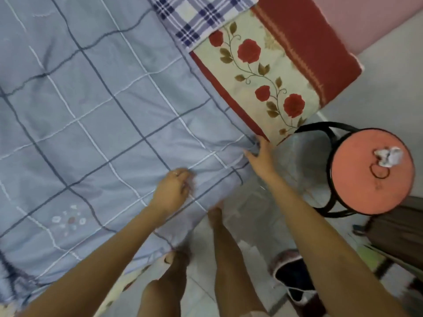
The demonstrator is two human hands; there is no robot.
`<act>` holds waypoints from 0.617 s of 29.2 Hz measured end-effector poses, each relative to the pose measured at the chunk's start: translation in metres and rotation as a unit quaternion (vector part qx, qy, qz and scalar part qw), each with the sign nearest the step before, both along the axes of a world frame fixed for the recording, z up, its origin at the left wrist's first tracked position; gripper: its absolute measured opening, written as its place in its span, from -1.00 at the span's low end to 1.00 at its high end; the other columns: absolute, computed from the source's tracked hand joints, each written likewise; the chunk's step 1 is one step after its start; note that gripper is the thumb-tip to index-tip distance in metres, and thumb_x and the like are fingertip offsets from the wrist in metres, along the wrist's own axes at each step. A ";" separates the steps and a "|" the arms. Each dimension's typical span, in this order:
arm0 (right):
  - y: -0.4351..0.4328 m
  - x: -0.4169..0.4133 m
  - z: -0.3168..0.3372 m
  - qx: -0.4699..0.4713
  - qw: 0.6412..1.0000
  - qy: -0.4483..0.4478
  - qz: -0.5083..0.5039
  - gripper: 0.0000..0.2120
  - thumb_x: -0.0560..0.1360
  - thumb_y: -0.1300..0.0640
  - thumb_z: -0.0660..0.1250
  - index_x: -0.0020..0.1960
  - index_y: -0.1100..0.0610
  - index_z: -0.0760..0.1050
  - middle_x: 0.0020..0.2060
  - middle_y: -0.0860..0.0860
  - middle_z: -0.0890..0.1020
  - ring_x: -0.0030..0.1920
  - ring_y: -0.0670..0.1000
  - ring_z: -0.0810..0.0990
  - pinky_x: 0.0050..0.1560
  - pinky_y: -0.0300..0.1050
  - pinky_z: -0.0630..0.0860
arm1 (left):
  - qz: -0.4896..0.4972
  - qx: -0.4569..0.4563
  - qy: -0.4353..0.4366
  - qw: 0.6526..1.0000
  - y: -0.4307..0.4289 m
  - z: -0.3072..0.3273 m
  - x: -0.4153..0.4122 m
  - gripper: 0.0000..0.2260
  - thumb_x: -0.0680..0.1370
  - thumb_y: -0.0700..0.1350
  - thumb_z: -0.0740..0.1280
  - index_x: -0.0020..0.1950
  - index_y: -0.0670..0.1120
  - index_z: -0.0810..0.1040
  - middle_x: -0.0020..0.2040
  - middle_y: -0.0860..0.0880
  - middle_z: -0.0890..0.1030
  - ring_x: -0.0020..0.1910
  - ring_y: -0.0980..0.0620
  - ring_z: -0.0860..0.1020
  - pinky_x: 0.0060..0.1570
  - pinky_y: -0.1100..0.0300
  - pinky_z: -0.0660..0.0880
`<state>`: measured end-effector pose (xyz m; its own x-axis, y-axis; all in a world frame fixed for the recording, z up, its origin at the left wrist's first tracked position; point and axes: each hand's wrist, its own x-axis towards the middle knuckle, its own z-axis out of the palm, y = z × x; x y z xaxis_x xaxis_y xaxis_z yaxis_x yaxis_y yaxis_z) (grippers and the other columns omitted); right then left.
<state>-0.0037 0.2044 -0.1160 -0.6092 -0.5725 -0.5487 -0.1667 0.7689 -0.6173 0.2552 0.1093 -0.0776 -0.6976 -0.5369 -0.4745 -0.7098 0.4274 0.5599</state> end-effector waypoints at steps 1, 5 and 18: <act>-0.003 0.000 -0.018 -0.003 0.999 0.016 -0.031 -0.49 0.46 0.20 0.41 0.35 0.20 0.33 0.29 0.17 0.38 0.30 0.12 0.36 0.38 0.01 0.31 | -0.013 -0.018 0.009 1.000 -0.013 -0.013 -0.015 -0.51 0.35 -0.10 0.07 0.16 -0.19 0.59 0.18 -0.20 0.56 0.12 -0.24 0.54 0.12 0.00 0.48; -0.001 -0.003 -0.045 -0.032 0.995 0.055 -0.072 -0.63 0.43 0.02 0.45 0.16 0.13 0.47 0.16 0.12 0.40 0.18 0.17 0.42 0.24 0.13 0.43 | -0.073 -0.120 0.047 0.989 -0.064 -0.033 -0.074 -0.53 0.42 -0.17 0.04 0.24 -0.17 0.54 0.30 -0.18 0.50 0.20 -0.26 0.48 0.15 -0.09 0.44; 0.037 -0.036 -0.069 -0.045 0.999 0.010 -0.023 -0.78 0.40 0.13 0.48 -0.09 0.22 0.49 0.22 0.09 0.27 0.16 0.02 0.34 0.23 -0.21 0.32 | -0.353 -0.223 -0.089 0.904 -0.156 -0.065 -0.201 -0.64 0.44 0.04 0.41 0.16 -0.09 0.48 0.18 -0.14 0.41 0.24 -0.14 0.33 0.27 -0.07 0.06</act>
